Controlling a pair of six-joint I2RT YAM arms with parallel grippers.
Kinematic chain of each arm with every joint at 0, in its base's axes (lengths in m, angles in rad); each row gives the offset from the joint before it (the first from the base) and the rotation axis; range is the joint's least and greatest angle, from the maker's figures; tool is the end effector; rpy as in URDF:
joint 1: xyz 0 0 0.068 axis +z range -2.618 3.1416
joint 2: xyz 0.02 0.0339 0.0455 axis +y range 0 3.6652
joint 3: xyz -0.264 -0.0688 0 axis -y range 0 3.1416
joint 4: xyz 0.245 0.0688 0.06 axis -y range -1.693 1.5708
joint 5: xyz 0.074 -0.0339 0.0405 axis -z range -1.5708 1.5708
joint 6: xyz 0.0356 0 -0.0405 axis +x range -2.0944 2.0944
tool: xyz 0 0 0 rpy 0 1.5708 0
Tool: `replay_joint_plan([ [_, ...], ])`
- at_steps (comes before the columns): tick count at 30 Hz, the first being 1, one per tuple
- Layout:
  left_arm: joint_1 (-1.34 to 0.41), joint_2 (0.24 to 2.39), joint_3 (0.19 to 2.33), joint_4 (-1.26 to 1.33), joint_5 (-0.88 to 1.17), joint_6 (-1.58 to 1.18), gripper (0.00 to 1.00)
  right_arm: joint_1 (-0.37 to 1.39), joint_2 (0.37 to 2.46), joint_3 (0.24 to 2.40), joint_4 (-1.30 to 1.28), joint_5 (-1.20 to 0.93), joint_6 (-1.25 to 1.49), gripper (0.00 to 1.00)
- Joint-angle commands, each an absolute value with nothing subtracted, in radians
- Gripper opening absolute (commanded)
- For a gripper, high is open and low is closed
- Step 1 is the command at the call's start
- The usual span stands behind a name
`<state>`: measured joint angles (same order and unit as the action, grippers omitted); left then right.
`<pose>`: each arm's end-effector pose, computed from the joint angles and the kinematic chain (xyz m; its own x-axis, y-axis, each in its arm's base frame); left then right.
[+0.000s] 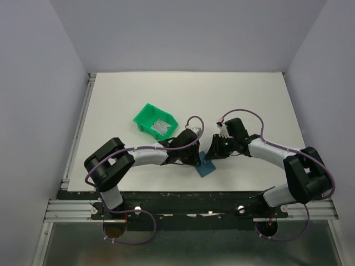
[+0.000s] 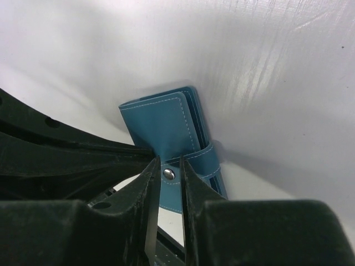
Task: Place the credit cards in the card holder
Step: Close the card holder at the center of the board.
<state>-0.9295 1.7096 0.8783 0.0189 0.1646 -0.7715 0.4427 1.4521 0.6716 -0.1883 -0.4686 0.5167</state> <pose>0.1993 -0.2767 0.1552 -0.9095 0.0685 -0.4101 0.3122 0.7639 -0.5648 0.2325 0.1280 0.1587 -0.9505 0.0372 -0.3085 -0.1653 0.7801 0.6034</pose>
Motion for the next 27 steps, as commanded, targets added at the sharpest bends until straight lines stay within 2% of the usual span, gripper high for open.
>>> replay_joint_plan([
  [1,-0.928,1.741,0.851,-0.011,0.138,-0.770,0.00,0.437,1.447,0.655,-0.166,-0.514,0.514,0.27],
  [27,-0.928,1.752,0.856,-0.011,0.143,-0.770,0.00,0.468,1.479,0.676,-0.213,-0.466,0.471,0.26],
])
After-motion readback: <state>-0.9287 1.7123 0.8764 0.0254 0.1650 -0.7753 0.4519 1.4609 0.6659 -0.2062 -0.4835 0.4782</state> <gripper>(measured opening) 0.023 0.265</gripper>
